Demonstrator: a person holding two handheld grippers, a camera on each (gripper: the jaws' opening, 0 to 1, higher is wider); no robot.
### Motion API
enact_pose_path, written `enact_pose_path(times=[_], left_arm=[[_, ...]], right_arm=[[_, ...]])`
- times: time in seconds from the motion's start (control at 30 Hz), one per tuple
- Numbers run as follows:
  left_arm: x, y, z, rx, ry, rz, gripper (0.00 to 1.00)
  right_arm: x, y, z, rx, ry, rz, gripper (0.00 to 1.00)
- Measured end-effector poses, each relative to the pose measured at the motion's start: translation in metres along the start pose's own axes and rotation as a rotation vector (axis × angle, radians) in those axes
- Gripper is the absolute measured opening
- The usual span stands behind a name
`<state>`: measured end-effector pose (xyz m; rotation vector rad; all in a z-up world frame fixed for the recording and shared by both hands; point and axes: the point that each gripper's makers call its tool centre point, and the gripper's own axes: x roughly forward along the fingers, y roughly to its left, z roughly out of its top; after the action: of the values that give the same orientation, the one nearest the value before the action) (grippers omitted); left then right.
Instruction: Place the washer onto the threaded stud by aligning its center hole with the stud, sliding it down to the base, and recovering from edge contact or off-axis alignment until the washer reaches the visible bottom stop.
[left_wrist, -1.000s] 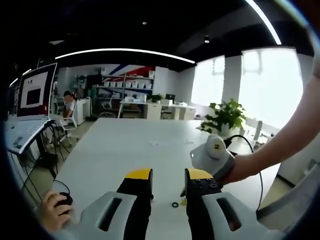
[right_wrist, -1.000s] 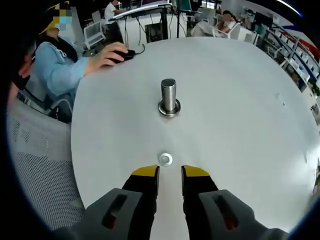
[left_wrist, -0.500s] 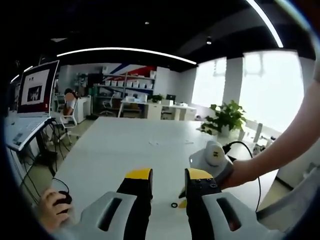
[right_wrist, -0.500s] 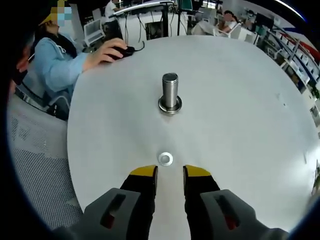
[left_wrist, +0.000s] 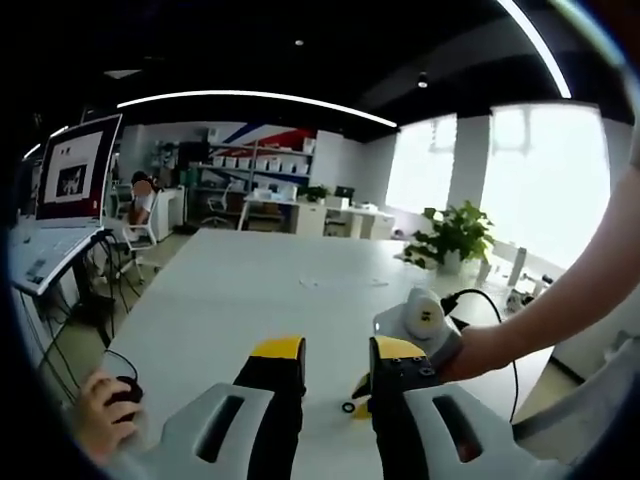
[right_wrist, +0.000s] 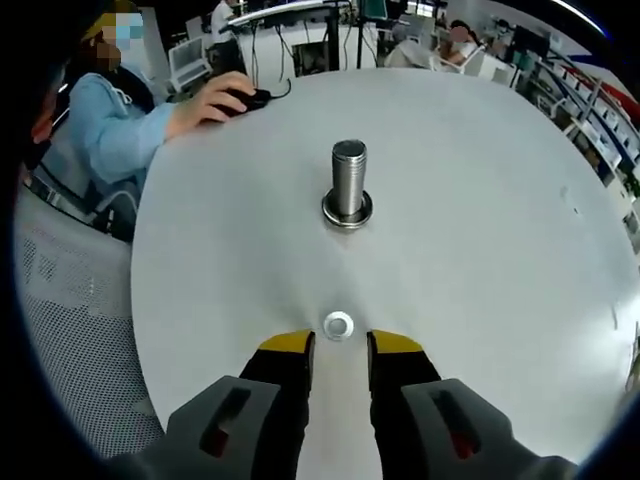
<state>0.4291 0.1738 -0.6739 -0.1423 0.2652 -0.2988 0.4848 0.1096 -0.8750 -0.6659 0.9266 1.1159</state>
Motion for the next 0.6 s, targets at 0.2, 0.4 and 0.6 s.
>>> enact_pose_path(times=[0.2, 0.4, 0.6], left_arm=[[0.0007, -0.0011, -0.0001, 0.028, 0.005, 0.001, 0.23], [0.0025, -0.0081, -0.0017, 0.059, 0.014, -0.016, 0.23], [0.0015, -0.0029, -0.002, 0.037, 0.013, -0.005, 0.23]], right_arm=[[0.0004, 0.0009, 0.0012, -0.025, -0.003, 0.001, 0.22], [0.0013, 0.0016, 0.0021, -0.022, -0.017, 0.003, 0.2], [0.002, 0.0032, 0.0034, -0.017, -0.033, 0.004, 0.15]])
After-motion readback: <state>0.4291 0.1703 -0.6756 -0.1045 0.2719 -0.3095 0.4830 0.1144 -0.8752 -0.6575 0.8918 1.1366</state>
